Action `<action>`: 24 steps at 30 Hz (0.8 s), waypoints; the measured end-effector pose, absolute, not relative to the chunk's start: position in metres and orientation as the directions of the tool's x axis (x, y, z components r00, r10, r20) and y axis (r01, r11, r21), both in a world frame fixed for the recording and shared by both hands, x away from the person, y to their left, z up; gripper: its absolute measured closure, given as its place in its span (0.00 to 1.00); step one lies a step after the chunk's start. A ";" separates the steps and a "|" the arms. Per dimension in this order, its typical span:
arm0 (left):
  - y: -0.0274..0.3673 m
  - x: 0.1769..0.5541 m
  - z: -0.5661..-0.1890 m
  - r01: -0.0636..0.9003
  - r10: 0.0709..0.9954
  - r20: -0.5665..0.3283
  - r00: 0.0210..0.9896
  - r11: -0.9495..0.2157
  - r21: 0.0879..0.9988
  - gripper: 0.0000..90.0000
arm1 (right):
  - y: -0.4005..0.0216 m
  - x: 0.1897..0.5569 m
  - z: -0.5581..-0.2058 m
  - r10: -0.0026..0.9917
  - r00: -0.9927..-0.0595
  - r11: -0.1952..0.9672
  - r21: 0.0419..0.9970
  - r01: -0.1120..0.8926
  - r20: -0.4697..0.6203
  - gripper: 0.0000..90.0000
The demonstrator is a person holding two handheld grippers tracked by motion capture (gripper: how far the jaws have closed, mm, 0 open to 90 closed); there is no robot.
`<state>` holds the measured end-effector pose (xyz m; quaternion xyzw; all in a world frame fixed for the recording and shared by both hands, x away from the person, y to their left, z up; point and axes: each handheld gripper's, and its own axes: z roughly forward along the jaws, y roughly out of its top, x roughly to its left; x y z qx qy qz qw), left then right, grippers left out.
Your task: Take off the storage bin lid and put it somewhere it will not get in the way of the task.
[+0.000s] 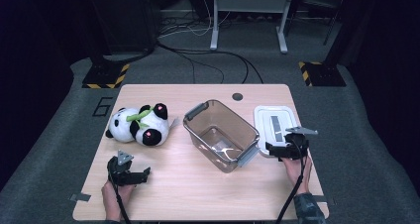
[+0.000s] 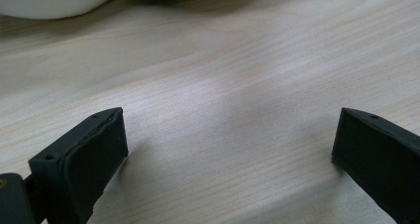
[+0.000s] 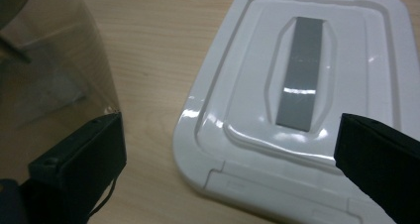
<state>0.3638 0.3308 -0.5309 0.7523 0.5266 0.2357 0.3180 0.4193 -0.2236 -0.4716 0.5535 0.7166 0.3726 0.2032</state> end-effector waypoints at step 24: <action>0.331 0.364 -0.531 0.643 0.943 0.020 0.334 -0.243 0.726 0.00 | -0.201 0.360 -0.525 0.935 -0.348 0.190 0.723 0.664 0.073 0.00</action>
